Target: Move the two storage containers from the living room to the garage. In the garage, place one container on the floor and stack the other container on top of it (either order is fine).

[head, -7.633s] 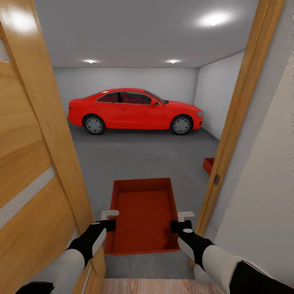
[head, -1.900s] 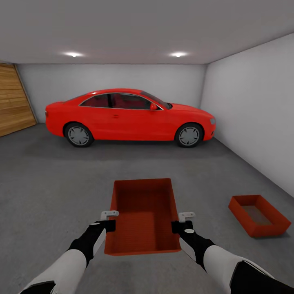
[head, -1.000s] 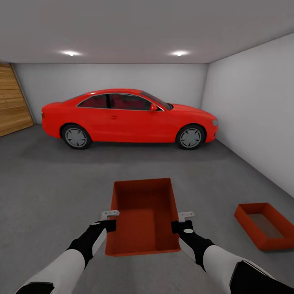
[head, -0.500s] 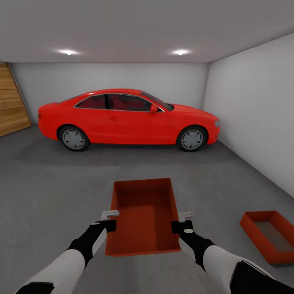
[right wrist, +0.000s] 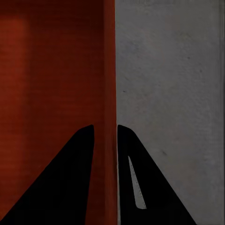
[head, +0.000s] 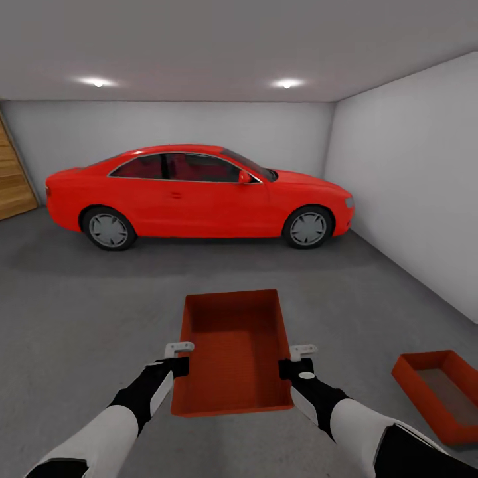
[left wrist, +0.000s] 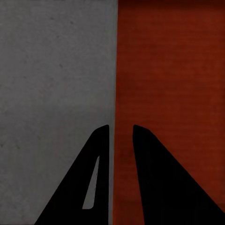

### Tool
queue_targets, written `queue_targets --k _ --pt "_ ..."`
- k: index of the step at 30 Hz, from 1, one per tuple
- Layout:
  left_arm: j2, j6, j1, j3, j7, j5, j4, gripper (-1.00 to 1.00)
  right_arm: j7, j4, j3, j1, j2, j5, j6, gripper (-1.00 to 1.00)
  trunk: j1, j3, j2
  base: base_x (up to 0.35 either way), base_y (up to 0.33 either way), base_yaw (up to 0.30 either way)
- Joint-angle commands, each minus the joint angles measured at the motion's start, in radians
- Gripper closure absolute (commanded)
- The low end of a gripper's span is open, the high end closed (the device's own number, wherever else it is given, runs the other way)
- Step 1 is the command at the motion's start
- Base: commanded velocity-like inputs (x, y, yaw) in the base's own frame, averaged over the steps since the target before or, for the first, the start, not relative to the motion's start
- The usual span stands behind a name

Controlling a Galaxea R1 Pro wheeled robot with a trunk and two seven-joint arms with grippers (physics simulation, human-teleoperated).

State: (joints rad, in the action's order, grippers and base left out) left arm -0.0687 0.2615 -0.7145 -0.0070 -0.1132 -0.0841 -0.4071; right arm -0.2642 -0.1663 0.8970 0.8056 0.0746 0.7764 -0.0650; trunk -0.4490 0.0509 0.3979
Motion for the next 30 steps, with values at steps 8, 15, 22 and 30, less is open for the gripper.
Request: queue_targets --k 8,15,22,30 --pt "0.013 0.007 0.000 0.001 -0.013 0.003 -0.004 1.00 -0.013 0.001 -0.015 0.001 -0.002 0.012 -0.009 1.00 -0.001 0.002 0.002 0.249 0.000 -0.120" --pt "0.013 0.007 0.000 0.001 -0.013 0.003 -0.004 1.00 -0.013 0.001 -0.015 0.001 -0.002 0.012 -0.009 1.00 -0.001 -0.004 0.002 0.243 0.000 -0.103" --pt "0.013 0.008 0.000 0.001 -0.013 0.003 -0.004 1.00 -0.013 0.001 -0.015 0.001 -0.002 0.012 -0.006 1.00 -0.001 -0.012 0.002 0.237 0.000 -0.167" --pt "0.013 0.008 0.000 0.001 -0.013 0.003 -0.004 1.00 -0.013 0.001 -0.016 0.001 -0.003 0.013 -0.004 1.00 -0.001 -0.017 0.002 0.235 0.000 -0.132"
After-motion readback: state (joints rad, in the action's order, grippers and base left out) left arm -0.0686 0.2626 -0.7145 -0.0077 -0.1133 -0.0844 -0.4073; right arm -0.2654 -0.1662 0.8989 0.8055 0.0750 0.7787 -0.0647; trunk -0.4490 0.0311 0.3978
